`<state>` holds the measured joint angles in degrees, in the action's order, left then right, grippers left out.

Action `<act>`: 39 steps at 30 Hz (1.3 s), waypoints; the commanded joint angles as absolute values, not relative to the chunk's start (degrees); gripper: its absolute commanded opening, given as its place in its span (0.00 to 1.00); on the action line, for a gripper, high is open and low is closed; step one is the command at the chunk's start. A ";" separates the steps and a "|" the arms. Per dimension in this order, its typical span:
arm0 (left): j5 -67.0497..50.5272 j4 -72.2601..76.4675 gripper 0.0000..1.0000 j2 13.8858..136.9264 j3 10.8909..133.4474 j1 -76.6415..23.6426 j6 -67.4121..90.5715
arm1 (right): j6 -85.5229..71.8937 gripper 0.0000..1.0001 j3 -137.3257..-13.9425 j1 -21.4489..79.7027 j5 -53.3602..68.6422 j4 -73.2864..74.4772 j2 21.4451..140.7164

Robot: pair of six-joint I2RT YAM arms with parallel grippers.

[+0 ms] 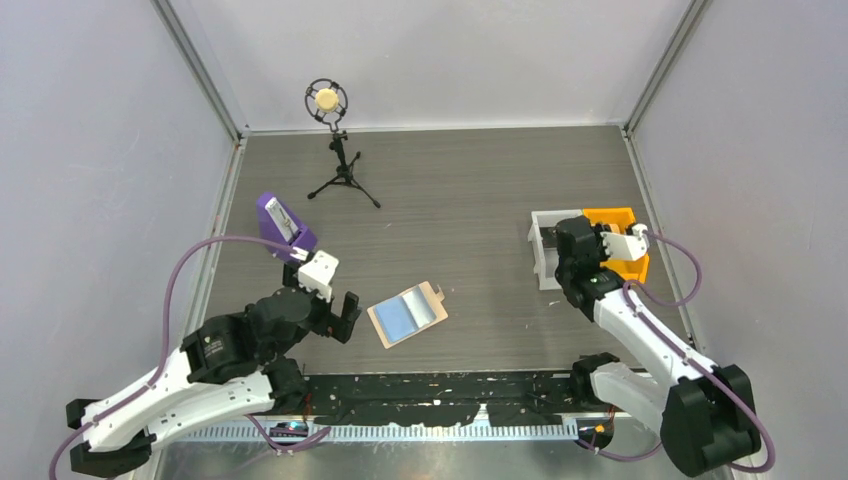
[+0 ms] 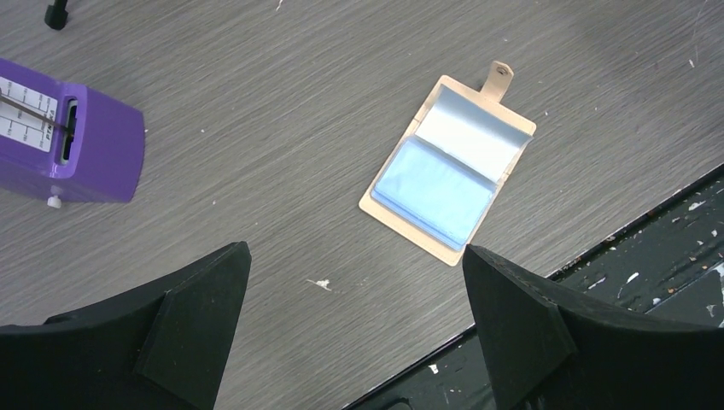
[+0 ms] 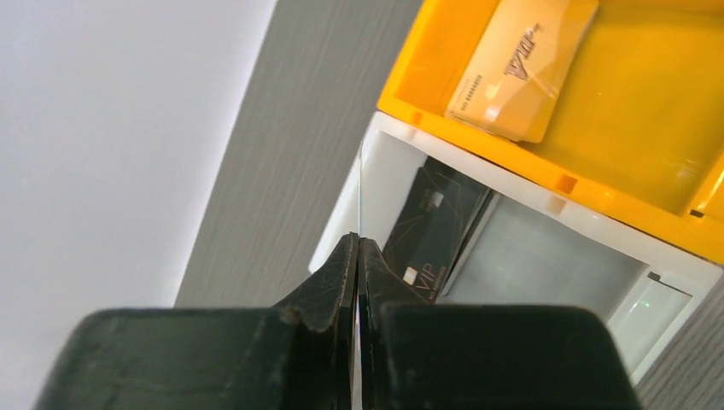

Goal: Take the credit cards out of the card holder
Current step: Place the credit card in the storage box.

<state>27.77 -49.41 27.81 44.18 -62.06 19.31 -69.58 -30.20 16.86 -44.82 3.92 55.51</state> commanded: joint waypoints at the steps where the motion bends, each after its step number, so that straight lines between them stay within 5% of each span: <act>1: 27.13 -49.40 1.00 26.16 43.29 -61.87 20.38 | -80.92 0.05 -31.85 16.70 -48.74 5.87 59.81; 24: 27.40 -49.37 1.00 24.15 42.33 -61.80 21.09 | -87.64 0.05 -31.96 14.59 -43.74 -3.32 75.32; 39: 26.72 -49.14 1.00 24.32 42.19 -61.77 20.92 | -82.80 0.20 -34.50 12.23 -41.74 -2.71 78.31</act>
<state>26.94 -50.06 24.51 42.33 -62.06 20.60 -84.71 -31.64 12.60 -40.95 -2.70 77.30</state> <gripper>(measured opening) 0.995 0.194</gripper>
